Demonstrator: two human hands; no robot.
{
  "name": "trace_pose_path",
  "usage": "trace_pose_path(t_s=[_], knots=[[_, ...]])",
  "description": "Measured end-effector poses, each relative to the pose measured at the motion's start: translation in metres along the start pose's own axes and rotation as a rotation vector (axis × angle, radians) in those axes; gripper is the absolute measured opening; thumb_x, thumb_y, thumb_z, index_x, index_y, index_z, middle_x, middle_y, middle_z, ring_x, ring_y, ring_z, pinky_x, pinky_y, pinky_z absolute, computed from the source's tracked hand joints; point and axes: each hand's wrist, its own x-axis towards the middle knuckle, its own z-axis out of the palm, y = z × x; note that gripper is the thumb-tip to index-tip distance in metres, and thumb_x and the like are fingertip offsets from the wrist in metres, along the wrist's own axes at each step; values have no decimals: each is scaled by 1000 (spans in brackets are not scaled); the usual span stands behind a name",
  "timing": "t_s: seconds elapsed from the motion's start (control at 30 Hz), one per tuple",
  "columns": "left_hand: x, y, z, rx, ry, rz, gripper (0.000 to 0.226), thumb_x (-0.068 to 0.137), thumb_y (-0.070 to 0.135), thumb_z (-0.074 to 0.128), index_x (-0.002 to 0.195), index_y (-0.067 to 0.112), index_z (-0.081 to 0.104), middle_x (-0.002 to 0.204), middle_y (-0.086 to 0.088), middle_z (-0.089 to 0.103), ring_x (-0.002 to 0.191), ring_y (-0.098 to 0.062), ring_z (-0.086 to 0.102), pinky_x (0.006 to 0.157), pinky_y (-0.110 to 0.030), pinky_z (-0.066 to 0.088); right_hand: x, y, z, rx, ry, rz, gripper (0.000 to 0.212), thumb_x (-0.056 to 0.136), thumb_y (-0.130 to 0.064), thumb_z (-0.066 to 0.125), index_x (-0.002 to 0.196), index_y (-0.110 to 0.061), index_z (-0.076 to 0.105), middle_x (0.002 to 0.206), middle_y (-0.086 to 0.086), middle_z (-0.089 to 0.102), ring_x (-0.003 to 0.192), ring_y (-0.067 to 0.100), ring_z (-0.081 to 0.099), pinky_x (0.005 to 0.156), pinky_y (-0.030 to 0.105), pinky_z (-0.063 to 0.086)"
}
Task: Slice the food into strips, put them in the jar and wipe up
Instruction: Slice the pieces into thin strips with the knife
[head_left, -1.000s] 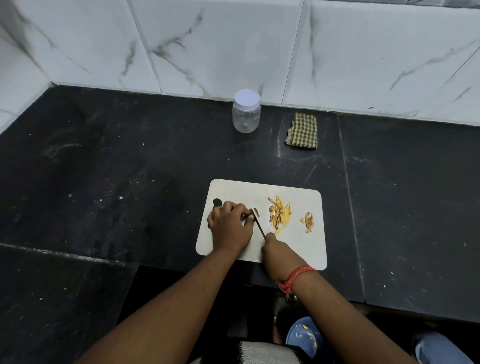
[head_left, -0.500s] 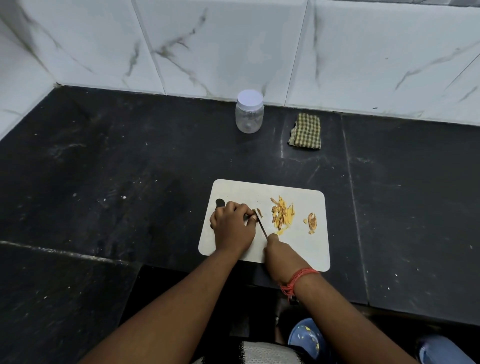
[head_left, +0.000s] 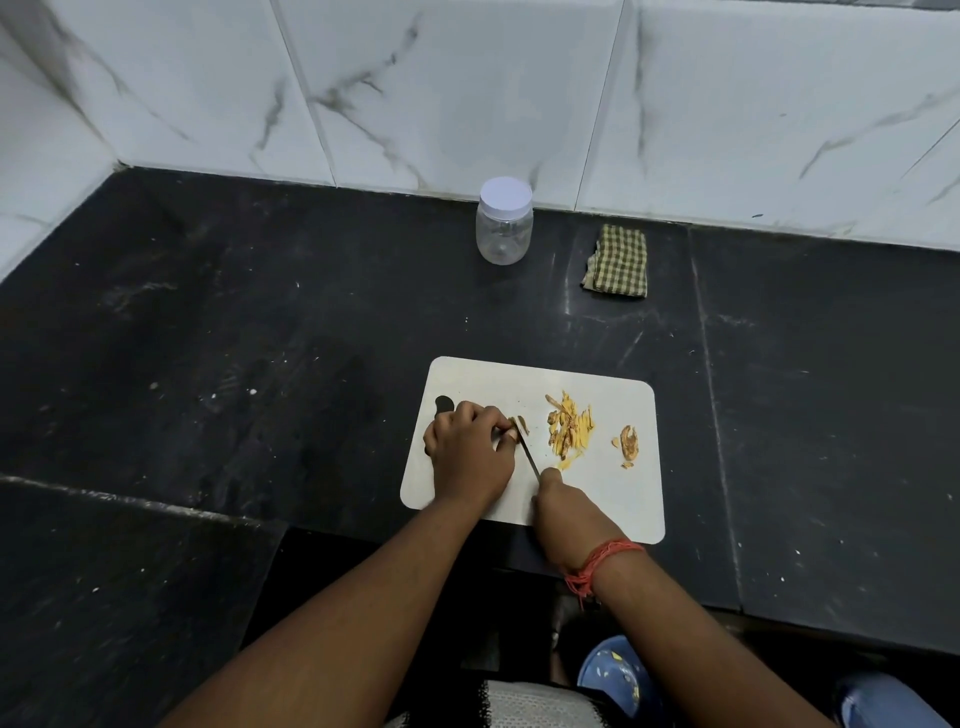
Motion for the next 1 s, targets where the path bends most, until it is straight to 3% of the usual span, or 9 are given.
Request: trace_pose_path(t_s=[0.43, 0.73, 0.9, 1.0], knots=[[0, -1, 3, 3, 8, -1, 11, 94, 39, 58, 99, 32, 66, 115, 10, 55, 116, -20, 41, 108, -38, 22, -21, 11, -1, -22, -30, -11, 32, 91, 5, 36, 122, -1, 37, 105, 20, 64, 92, 34, 64, 68, 30, 38], [0, 0, -2, -71, 4, -34, 11, 94, 37, 58, 97, 30, 66, 117, 11, 57, 117, -18, 41, 108, -37, 24, -26, 10, -12, 135, -80, 23, 12, 97, -4, 35, 109, -7, 39, 104, 21, 63, 92, 33, 60, 66, 28, 31], [4, 0, -7, -64, -13, -72, 8, 94, 33, 59, 95, 29, 65, 116, 10, 58, 117, -19, 42, 103, -35, 25, -32, 11, -15, 135, -90, 15, 17, 96, -3, 35, 111, -8, 42, 106, 16, 62, 84, 25, 53, 66, 24, 29], [6, 2, -7, -63, -8, -79, 10, 95, 29, 55, 96, 30, 65, 115, 10, 58, 115, -19, 42, 101, -35, 27, -34, 10, -19, 191, -114, 7, 10, 98, -7, 36, 106, -11, 42, 83, 2, 54, 63, 14, 52, 45, 15, 33]])
